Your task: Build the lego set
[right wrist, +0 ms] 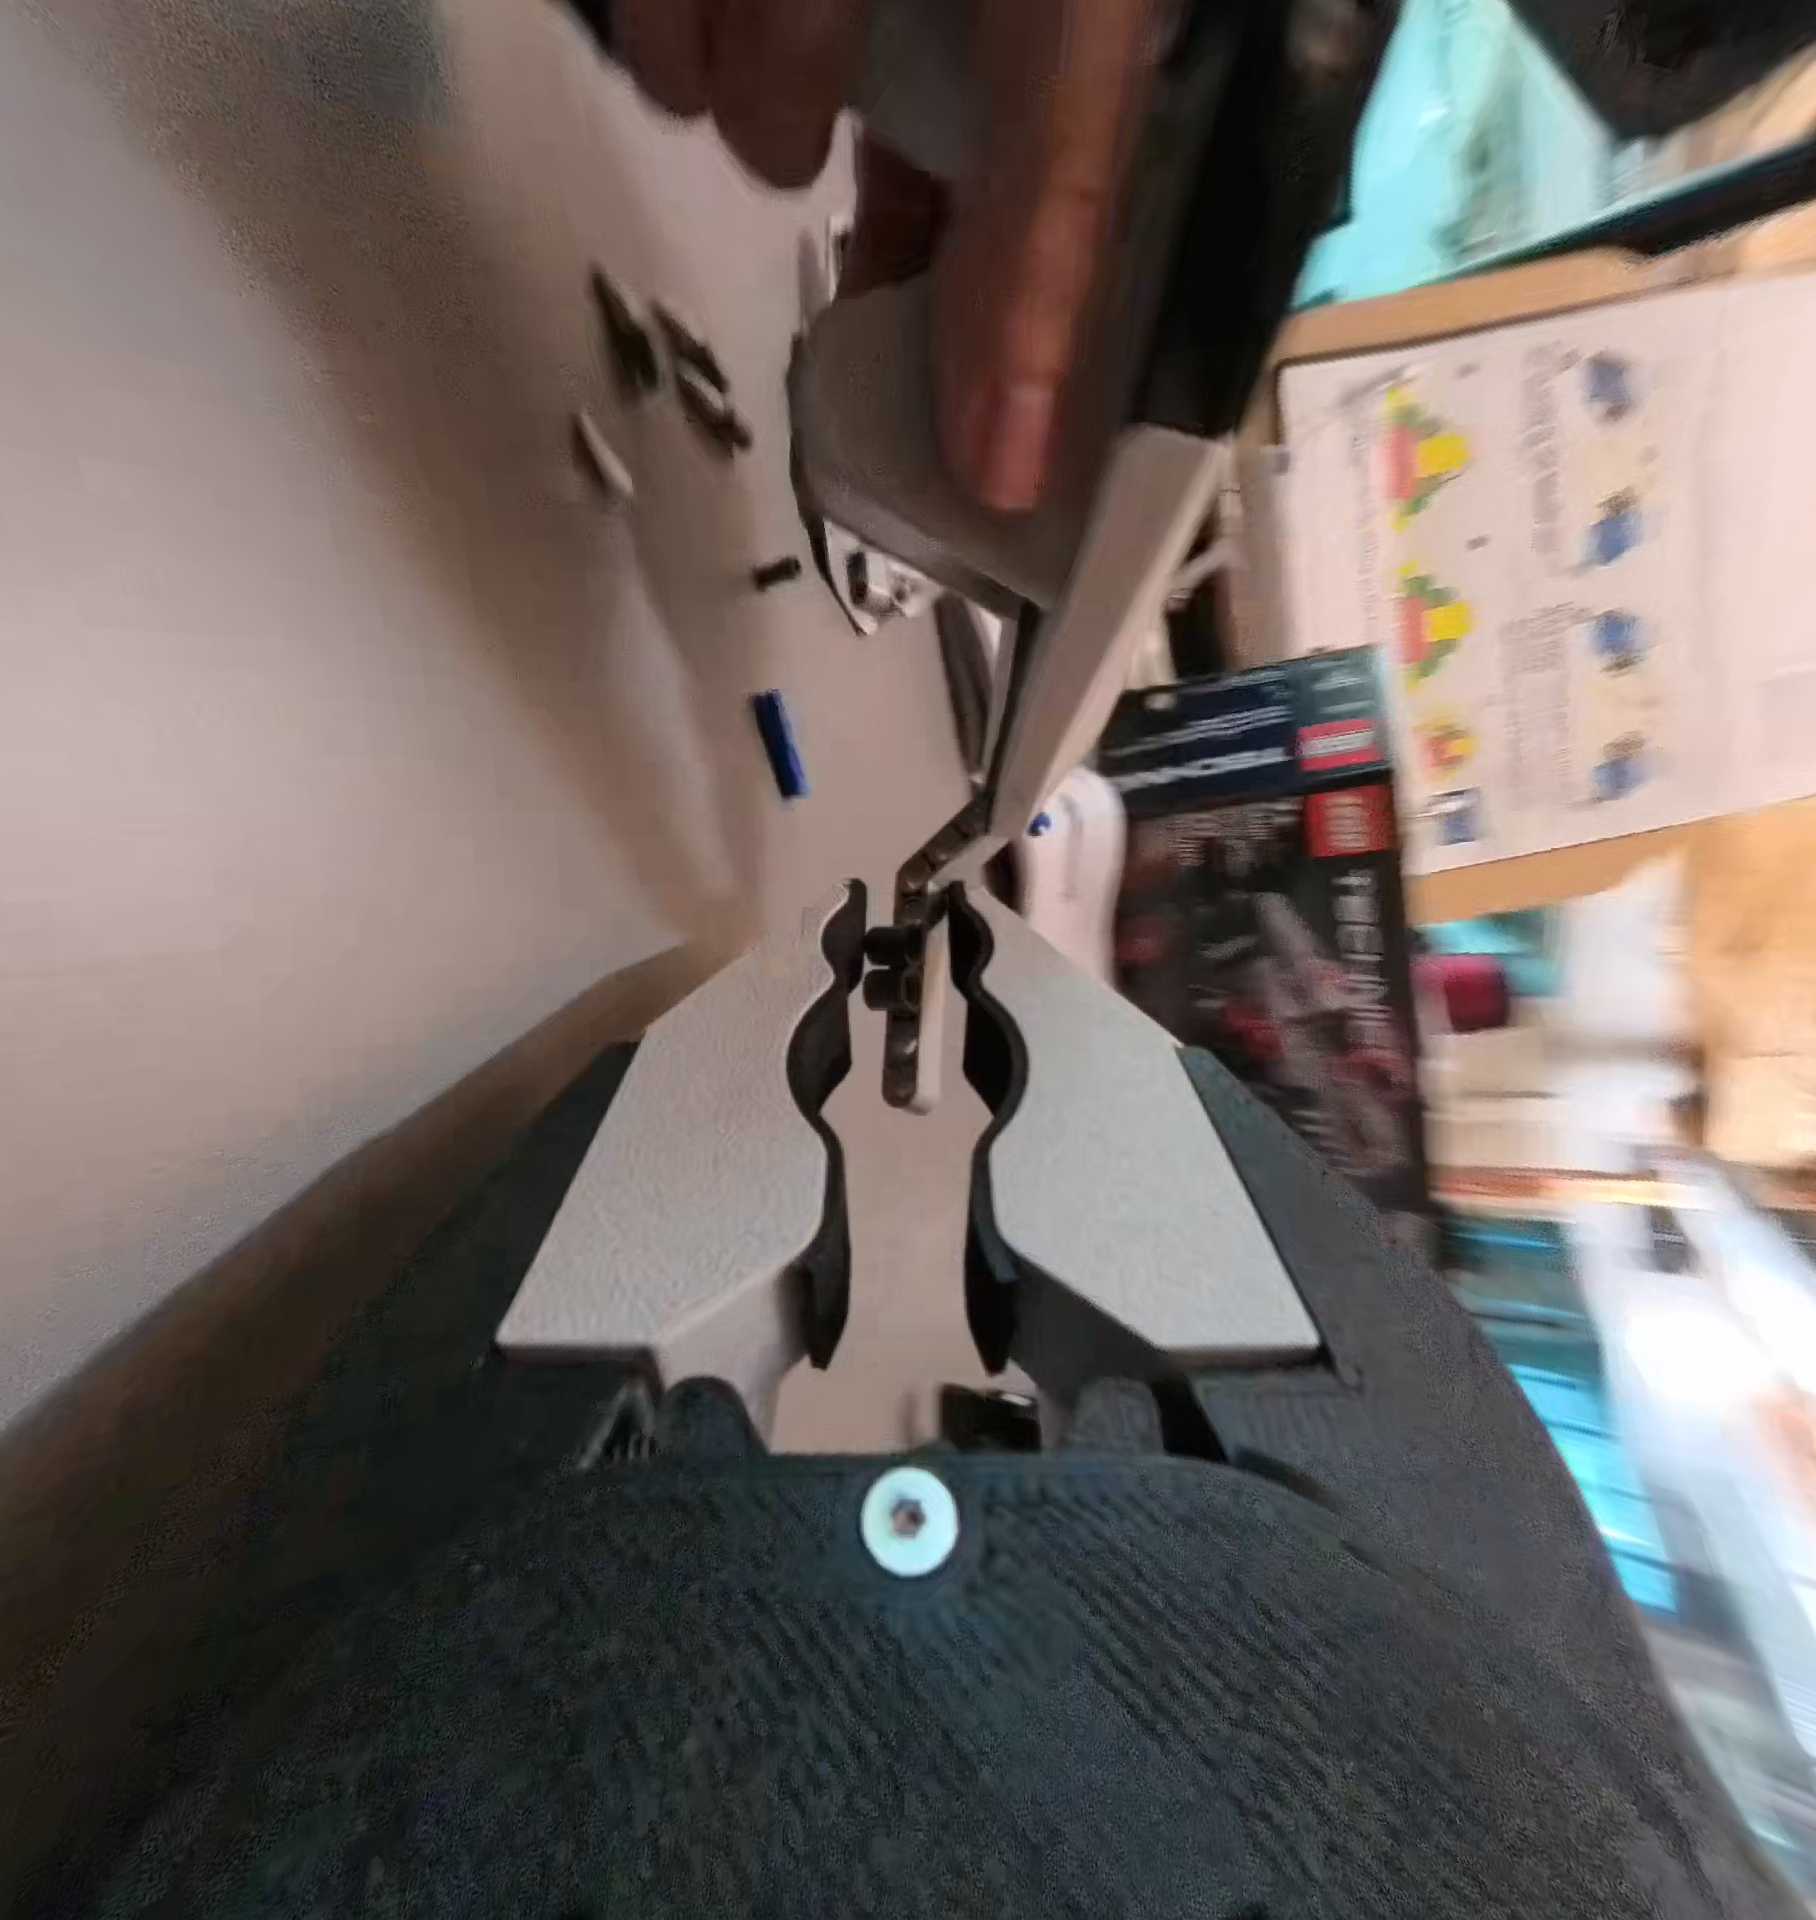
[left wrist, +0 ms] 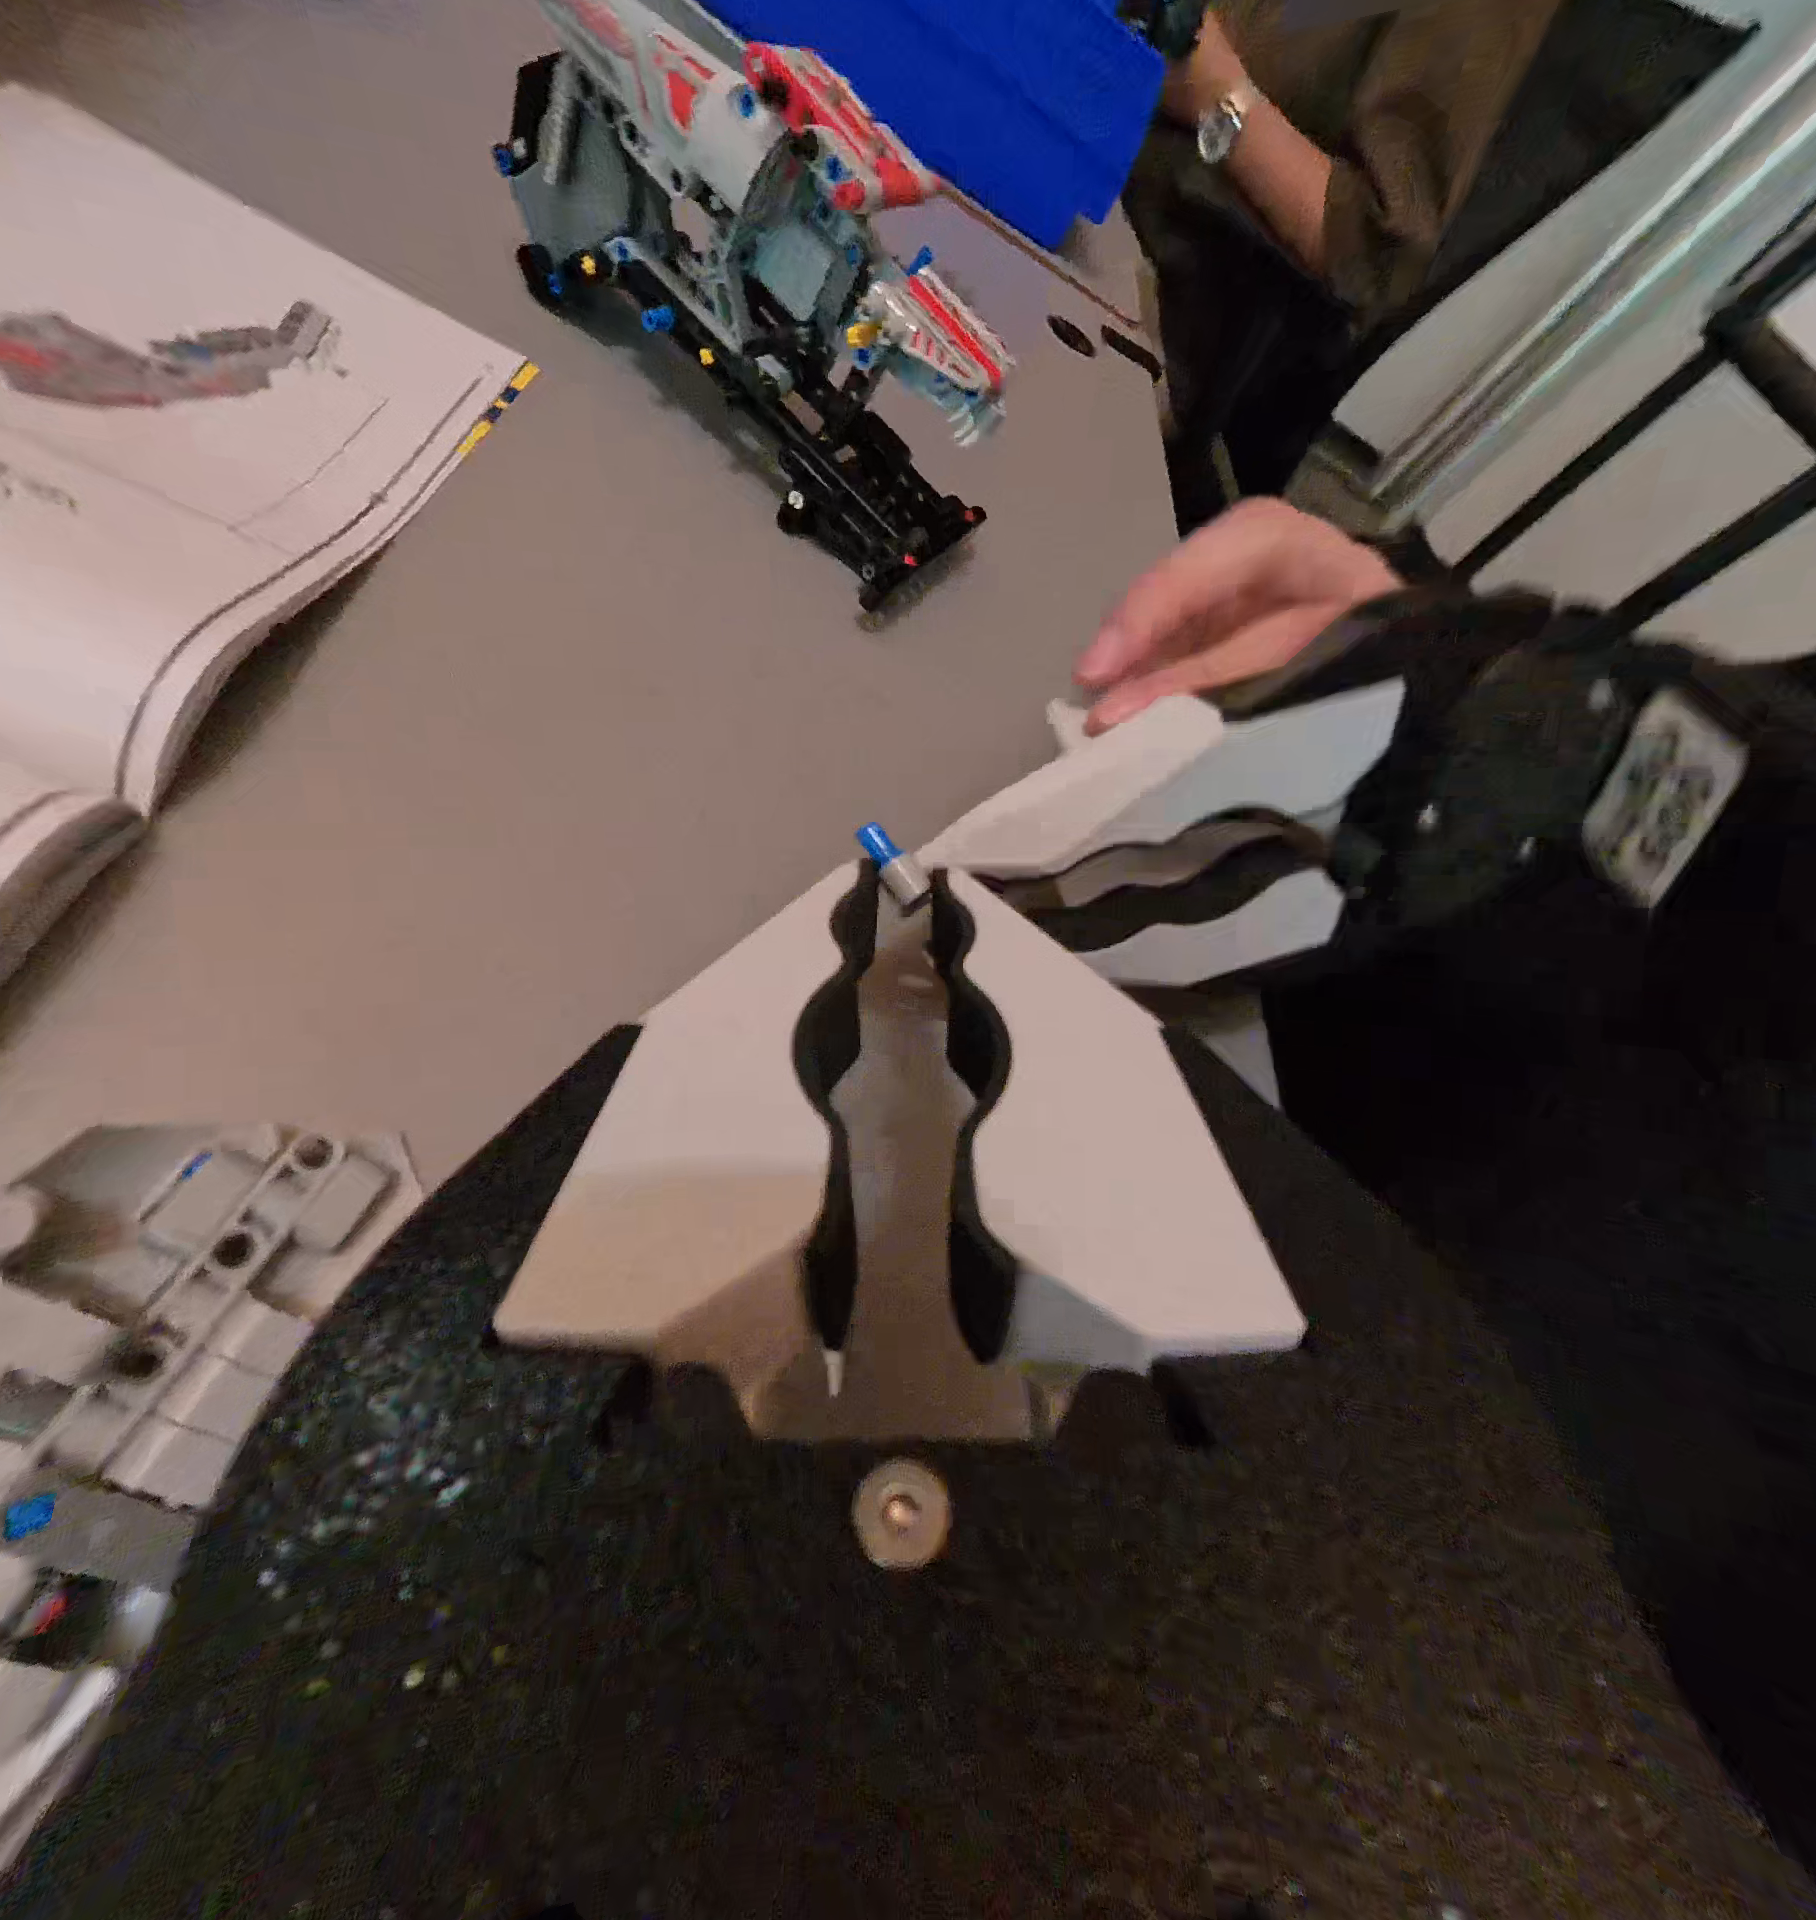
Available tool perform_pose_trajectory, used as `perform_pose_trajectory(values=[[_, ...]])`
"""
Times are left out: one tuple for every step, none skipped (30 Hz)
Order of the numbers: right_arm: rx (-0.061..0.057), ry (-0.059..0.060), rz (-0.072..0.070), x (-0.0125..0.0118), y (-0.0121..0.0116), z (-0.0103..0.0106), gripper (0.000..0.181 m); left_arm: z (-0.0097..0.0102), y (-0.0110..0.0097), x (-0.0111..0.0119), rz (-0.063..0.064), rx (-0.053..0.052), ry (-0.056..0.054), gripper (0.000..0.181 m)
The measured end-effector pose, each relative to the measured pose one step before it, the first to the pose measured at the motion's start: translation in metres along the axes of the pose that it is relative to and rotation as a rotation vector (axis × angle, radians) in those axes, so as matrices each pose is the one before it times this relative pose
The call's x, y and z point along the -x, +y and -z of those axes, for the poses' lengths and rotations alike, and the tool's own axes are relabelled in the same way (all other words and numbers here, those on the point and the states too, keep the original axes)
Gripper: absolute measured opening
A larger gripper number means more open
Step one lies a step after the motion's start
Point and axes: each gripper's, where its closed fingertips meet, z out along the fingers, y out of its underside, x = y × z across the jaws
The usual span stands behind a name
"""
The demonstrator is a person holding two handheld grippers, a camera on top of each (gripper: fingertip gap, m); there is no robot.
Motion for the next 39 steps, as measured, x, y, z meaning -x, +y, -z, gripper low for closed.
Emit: perform_pose_trajectory(values=[[-0.0626, -0.0934, -0.1255, 0.00222, -0.00501, 0.00304, 0.017, 0.00079, 0.00079, -0.00203, -0.0727, 0.0162, 0.0158, 0.007], [-0.0891, -0.1096, -0.1523, 0.00182, -0.00838, 0.00537, 0.026, 0.00081, 0.00004, -0.00388, -0.085, 0.0107, 0.0249, 0.007], [-0.0881, -0.0866, -0.1734, -0.00345, -0.00859, 0.00719, 0.03, 0.00088, -0.00059, -0.00238, -0.0934, 0.006, 0.0111, 0.007], [-0.0763, -0.0797, -0.1716, -0.0049, -0.00821, 0.00759, 0.03, 0.00052, 0.00088, -0.00562, -0.1029, 0.0165, 0.031, 0.007], [-0.061, -0.0629, -0.1537, -0.00638, -0.00692, 0.00648, 0.03, 0.00006, 0.00014, -0.00705, -0.0865, 0.0128, 0.0388, 0.007], [-0.0353, -0.0336, -0.1136, -0.00837, -0.00348, 0.00436, 0.03, 0.00007, -0.00212, -0.00615, -0.0724, -0.0003, 0.0327, 0.007], [-0.0031, -0.0421, -0.0593, -0.00391, 0.00173, 0.00179, 0.034, -0.00012, -0.0027, -0.00683, -0.0637, -0.0043, 0.0392, 0.007], [0.0361, -0.066, -0.0231, 0.0026, 0.00796, -0.00063, 0.036, -0.0003, -0.00283, -0.00385, -0.042, -0.0076, 0.0228, 0.007], [0.0504, -0.0675, -0.0088, 0.0053, 0.01009, -0.00266, 0.04, -0.00044, -0.00176, -0.00042, -0.0262, -0.0022, 0.0046, 0.007], [0.0432, -0.0581, 0.0049, 0.00578, 0.0083, -0.00361, 0.041, -0.00081, 0.00082, -0.00053, -0.0269, 0.0103, 0.0058, 0.007], [0.0099, -0.0469, 0.0233, 0.006, 0.00221, -0.00323, 0.034, -0.00076, 0.00176, 0.00088, -0.0263, 0.0146, -0.0051, 0.007], [-0.0169, -0.0403, 0.0262, 0.00638, -0.0019, -0.00233, 0.024, -0.00032, -0.00004, 0.00114, -0.026, 0.0029, -0.0087, 0.007], [-0.0082, -0.0258, 0.0126, 0.00368, -0.00106, -0.00208, 0.019, -0.00015, -0.00189, -0.00147, -0.0201, -0.0087, 0.0063, 0.007], [0.0091, -0.0009, 0.0024, -0.00095, 0.00131, -0.00171, 0.015, -0.00012, -0.00077, -0.0011, -0.0128, -0.0028, 0.0038, 0.007], [0.0045, -0.0028, 0.0065, -0.00074, 0.00069, -0.0013, 0.014, -0.00047, 0.00099, -0.00106, -0.0129, 0.0071, 0.003, 0.007], [-0.0129, -0.0077, 0.0118, 0.00053, -0.00197, -0.00033, 0.01, -0.00049, -0.00051, -0.00131, -0.0099, -0.0049, 0.0048, 0.007], [-0.0108, -0.0034, 0.0149, -0.00014, -0.00154, -0.00015, 0.01, -0.00014, -0.00078, -0.00001, -0.0078, -0.0082, -0.0036, 0.007], [0.0017, -0.0112, 0.0145, 0.0005, 0.00009, -0.00045, 0.007, -0.00025, 0.00133, -0.00007, 0.0012, 0.004, 0.0008, 0.007], [0.0096, -0.0095, 0.0186, 0.00025, 0.00121, -0.00093, 0.007, -0.00048, 0.0026, -0.00008, 0.0131, 0.0123, 0.0019, 0.007], [0.018, -0.0024, 0.0262, -0.00075, 0.00223, -0.00166, 0.007, -0.00047, 0.00188, 0.00155, 0.0118, 0.0081, -0.0113, 0.006], [0.011, 0.0208, 0.0297, -0.00383, 0.00145, -0.00194, 0.006, 0.00079, 0.00204, 0.00645, 0.014, 0.0091, -0.0456, 0.006], [0.0015, 0.0458, 0.017, -0.00742, 0.00056, -0.00117, 0.006, 0.00197, 0.00263, 0.00771, 0.0163, 0.0131, -0.0537, 0.008], [0.0013, 0.0385, -0.0093, -0.00707, 0.00118, -0.00023, 0.006, 0.00246, 0.00156, 0.00483, 0.0212, 0.0071, -0.0336, 0.009], [-0.0036, 0.0218, -0.0241, -0.00456, 0.00071, 0.0004, 0.006, 0.00235, 0.00009, 0.00146, 0.0241, -0.001, -0.0107, 0.01], [-0.0111, 0.0336, -0.0183, -0.00559, -0.00041, 0.00108, 0.006, 0.00135, -0.00107, 0.00215, 0.0279, -0.0094, -0.0158, 0.011], [-0.0077, 0.0184, -0.0002, -0.00221, -0.00099, 0.00088, 0.006, 0.00025, -0.00081, 0.00124, 0.0265, -0.0076, -0.0088, 0.012], [0.0067, -0.009, 0.0107, 0.0025, 0.00092, -0.00043, 0.006, -0.00082, -0.00004, 0.00005, 0.0209, -0.0023, 0.0005, 0.013], [0.0203, 0.0032, 0.0069, 0.00081, 0.00268, -0.00159, 0.006, -0.00164, 0.00021, -0.00118, 0.0118, 0.0004, 0.0085, 0.013], [0.0205, 0.0164, 0.0078, -0.00118, 0.00255, -0.00196, 0.006, -0.00185, 0.00114, -0.00185, 0.0059, 0.0094, 0.0117, 0.008], [0.0128, 0.0056, 0.0107, 0.00033, 0.00141, -0.00158, 0.006, -0.00153, 0.00187, 0.00006, 0.0037, 0.0161, -0.0005, 0.005], [0.0081, 0.0017, 0.0076, 0.00067, 0.00083, -0.00107, 0.006, -0.00068, 0.00076, 0.00161, 0.0001, 0.0106, -0.0118, 0.004], [0.0059, 0.0108, 0.0001, -0.0013, 0.00069, -0.00044, 0.006, 0.00007, -0.00005, 0.00033, 0.0011, 0.0035, -0.0021, 0.004], [-0.0008, 0.0002, -0.0004, -0.00005, -0.00007, 0.00001, 0.006, 0.00055, -0.00043, 0.00017, 0.005, -0.0006, -0.0001, 0.004], [-0.0048, -0.0018, -0.0029, -0.00016, -0.00066, 0.00044, 0.006, 0.00083, -0.00047, 0.00162, 0.0021, -0.0044, -0.0101, 0.004], [-0.0069, 0.0067, -0.0089, -0.00172, -0.00079, 0.0007, 0.006, 0.001, -0.00034, 0.00106, 0.0002, -0.0059, -0.0074, 0.004], [-0.0057, -0.0001, -0.0084, -0.00092, -0.00072, 0.0006, 0.006, 0.00074, -0.00008, -0.00073, 0.0041, -0.0043, 0.0054, 0.004], [-0.0028, -0.0081, -0.0023, 0.00078, -0.00036, 0.00023, 0.006, 0.00041, 0.00037, 0.00041, 0.0073, 0.0002, -0.0012, 0.004], [0.0003, 0.0048, 0.0009, -0.00056, -0.00008, -0.00019, 0.006, -0.00012, 0.00101, 0.00073, 0.0017, 0.0037, -0.0049, 0.004], [0.0053, 0.0072, 0.0047, -0.00063, 0.0006, -0.00067, 0.006, -0.00046, 0.00162, -0.00086, -0.0015, 0.0081, 0.006, 0.004]])
